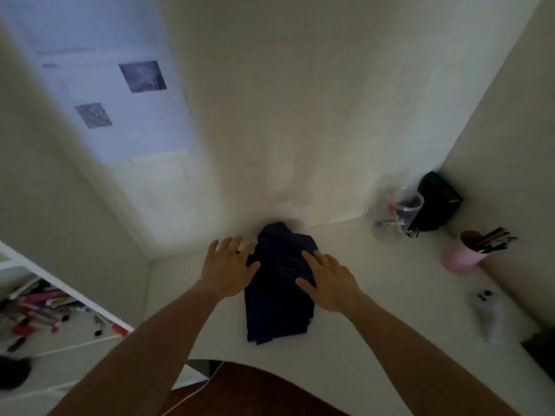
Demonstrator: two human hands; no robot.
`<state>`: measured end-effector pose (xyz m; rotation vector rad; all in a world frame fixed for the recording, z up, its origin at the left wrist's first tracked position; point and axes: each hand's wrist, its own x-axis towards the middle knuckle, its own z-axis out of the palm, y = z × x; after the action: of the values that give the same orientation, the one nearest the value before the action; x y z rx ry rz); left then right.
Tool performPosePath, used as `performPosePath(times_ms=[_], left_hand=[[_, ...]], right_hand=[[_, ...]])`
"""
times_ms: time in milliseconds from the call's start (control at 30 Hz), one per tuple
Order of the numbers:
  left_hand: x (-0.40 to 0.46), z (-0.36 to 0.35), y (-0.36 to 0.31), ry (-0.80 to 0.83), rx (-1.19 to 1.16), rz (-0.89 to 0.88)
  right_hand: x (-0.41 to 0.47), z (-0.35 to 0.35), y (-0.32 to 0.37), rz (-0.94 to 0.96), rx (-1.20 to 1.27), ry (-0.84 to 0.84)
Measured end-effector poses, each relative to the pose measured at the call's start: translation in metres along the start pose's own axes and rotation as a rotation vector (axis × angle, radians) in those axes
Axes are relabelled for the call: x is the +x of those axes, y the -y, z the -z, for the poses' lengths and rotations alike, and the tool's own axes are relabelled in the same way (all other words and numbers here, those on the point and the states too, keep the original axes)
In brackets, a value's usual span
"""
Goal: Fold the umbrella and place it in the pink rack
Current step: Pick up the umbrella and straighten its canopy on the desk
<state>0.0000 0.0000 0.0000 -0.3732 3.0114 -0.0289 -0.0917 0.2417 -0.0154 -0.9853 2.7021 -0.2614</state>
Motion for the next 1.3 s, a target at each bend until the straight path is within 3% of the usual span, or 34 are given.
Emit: performPosePath(times_ms=[367,567,800,933,1033,1133,1300], left_hand=[[0.070,-0.158,0.019,-0.369,-0.033,-0.004],[0.070,-0.188,0.024,-0.462,0.016,-0.022],[0.017,-0.186,-0.001,-0.321,0.060,-0.070],[-0.025,-0.180,-0.029,-0.228,-0.122,-0.123],[-0.052,-0.177,-0.055,-0.123,-0.195,-0.132],[-0.072,-0.173,-0.090,-0.029,-0.330,-0.103],[-0.090,-0.154,-0.145,-0.097,-0.837,0.036]], right_hand=[[0.093,-0.143,-0.003,0.074,0.083,-0.289],[0.101,-0.178,-0.017,0.122,-0.197,-0.478],[0.051,-0.156,-0.008,0.087,-0.390,-0.364],[0.002,-0.144,-0.012,0.020,-0.479,-0.355],[-0.038,-0.139,-0.015,-0.125,-0.487,-0.440],[-0.070,-0.143,-0.014,-0.232,-0.326,-0.601],[-0.103,-0.142,0.001,-0.241,-0.017,-0.841]])
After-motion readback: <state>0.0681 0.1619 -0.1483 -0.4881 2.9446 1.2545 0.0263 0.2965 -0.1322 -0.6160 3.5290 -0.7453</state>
